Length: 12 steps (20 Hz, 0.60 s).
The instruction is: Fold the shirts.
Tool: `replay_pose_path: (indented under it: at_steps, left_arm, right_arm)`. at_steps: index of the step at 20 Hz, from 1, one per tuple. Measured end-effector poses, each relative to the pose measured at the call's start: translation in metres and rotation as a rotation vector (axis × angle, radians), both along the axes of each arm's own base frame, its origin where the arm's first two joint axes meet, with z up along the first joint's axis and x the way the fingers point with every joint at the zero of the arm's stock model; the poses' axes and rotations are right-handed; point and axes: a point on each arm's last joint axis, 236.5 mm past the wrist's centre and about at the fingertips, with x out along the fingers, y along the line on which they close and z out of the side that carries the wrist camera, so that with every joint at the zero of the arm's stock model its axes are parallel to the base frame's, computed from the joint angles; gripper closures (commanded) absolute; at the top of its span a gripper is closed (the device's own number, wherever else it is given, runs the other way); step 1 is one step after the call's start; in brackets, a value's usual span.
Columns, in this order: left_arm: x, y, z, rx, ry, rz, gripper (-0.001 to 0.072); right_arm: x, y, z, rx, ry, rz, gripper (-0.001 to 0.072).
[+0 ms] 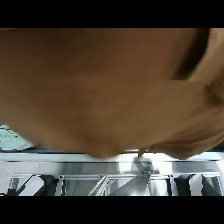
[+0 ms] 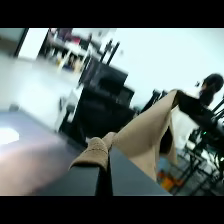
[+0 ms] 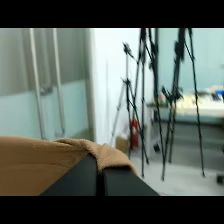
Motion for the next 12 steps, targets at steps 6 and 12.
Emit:
replay_pose_path:
  at_steps: [6, 12]
  left_arm:
    - [0.121, -0.015, -0.136, 0.091, 0.451, -0.124, 0.0685]
    - [0.227, -0.021, -0.330, 0.092, 0.861, -0.177, 0.0693]
  right_arm:
    - [0.091, -0.026, -0.134, 0.043, 0.408, 0.051, 0.0692]
    - [0.216, -0.035, -0.344, 0.180, 0.828, 0.086, 0.0693]
